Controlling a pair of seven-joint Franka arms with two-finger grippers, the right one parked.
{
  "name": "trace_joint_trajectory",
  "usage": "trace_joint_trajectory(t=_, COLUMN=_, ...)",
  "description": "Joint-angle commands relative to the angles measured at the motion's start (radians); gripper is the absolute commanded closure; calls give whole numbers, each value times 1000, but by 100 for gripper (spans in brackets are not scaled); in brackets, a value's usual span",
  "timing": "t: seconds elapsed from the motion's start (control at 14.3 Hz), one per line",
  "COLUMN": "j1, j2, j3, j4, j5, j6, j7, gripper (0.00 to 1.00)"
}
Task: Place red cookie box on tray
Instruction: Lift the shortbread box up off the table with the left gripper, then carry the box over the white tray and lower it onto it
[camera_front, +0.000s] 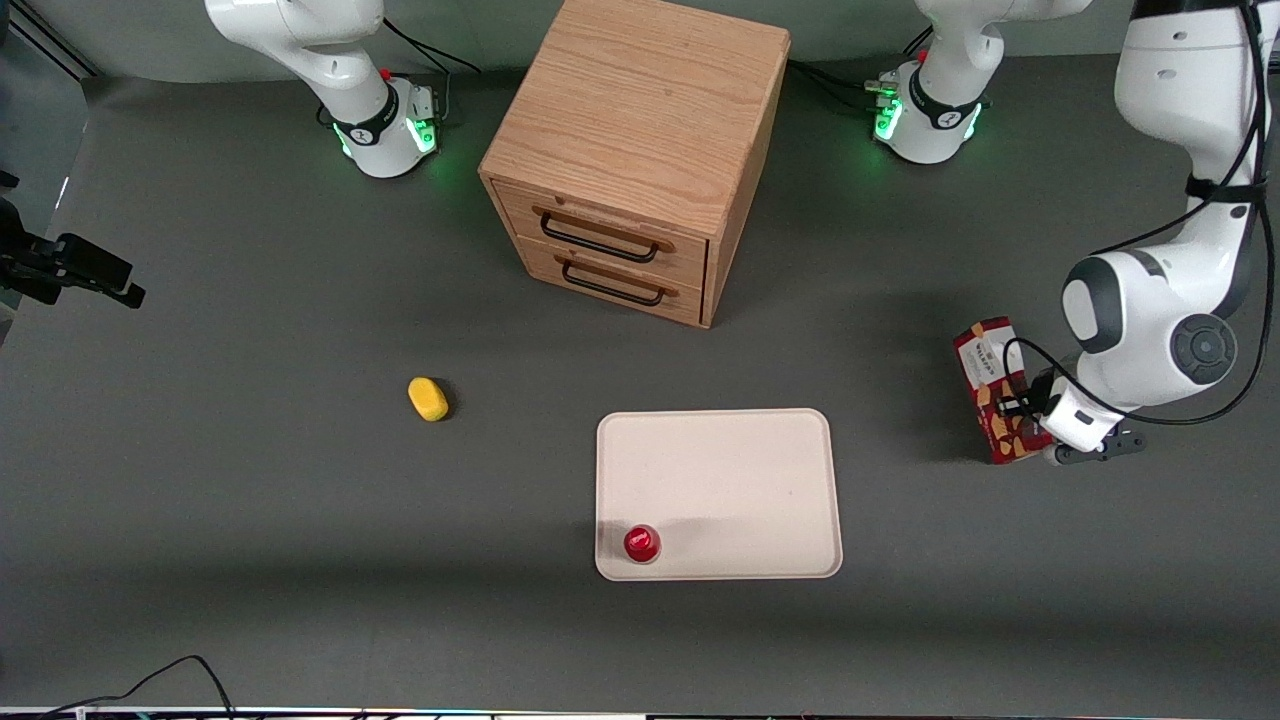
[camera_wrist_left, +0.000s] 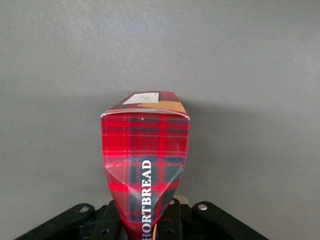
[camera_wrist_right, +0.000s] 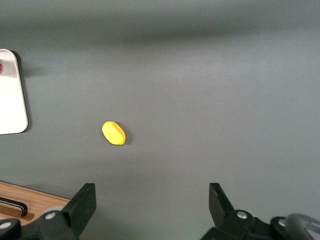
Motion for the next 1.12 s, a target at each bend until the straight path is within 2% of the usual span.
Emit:
trace_joint_trajectory(t=0.0, j1=-18, j2=-132, j3=6, j4=93, j5=-5, j6=-261, j7=-39, gripper=100)
trace_joint_trajectory(t=0.14, j1=-27, j2=-173, j3=8, j4=217, j5=17, j6=-457, j7=-86, gripper=100)
trace_joint_trajectory(t=0.35, j1=-29, j2=-206, j3=6, j4=438, j5=87, j6=-753, j7=-96, gripper=100)
trace_joint_trajectory(t=0.49, j1=-29, j2=-210, j3=6, j4=539, j5=91, j6=-873, j7=-96, gripper=100)
trace_joint_trajectory(t=0.7, j1=-44, j2=-204, j3=-1, j4=552, j5=74, j6=-874, j7=-137, gripper=100)
trace_joint_trajectory(t=0.84, j1=-72, j2=-169, j3=-41, j4=551, j5=57, j6=-796, j7=-296, gripper=100)
trace_joint_trajectory(t=1.05, j1=-75, j2=-56, j3=-167, j4=551, j5=12, j6=-585, j7=-561, gripper=100)
